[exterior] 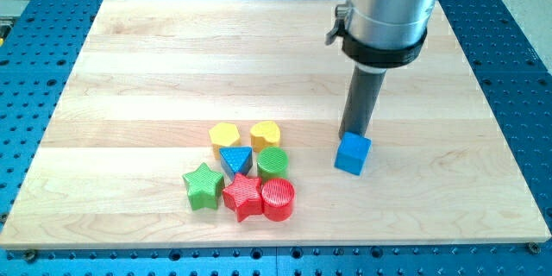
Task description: Push the blue cube towards the bottom right side of the board
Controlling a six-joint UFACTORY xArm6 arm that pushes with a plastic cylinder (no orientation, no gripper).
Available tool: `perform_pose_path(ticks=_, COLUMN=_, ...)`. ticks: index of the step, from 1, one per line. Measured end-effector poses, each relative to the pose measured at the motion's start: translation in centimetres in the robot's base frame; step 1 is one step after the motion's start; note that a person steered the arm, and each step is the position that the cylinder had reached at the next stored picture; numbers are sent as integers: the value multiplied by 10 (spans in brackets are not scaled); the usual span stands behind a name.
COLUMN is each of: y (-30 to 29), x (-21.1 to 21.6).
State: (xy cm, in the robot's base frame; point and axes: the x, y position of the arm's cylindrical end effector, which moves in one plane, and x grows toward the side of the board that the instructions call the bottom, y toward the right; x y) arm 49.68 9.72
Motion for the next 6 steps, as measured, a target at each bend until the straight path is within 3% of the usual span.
perform_pose_path(ticks=3, y=-46, x=22)
perform_pose_path(ticks=4, y=0, x=44)
perform_pose_path(ticks=6, y=89, x=48)
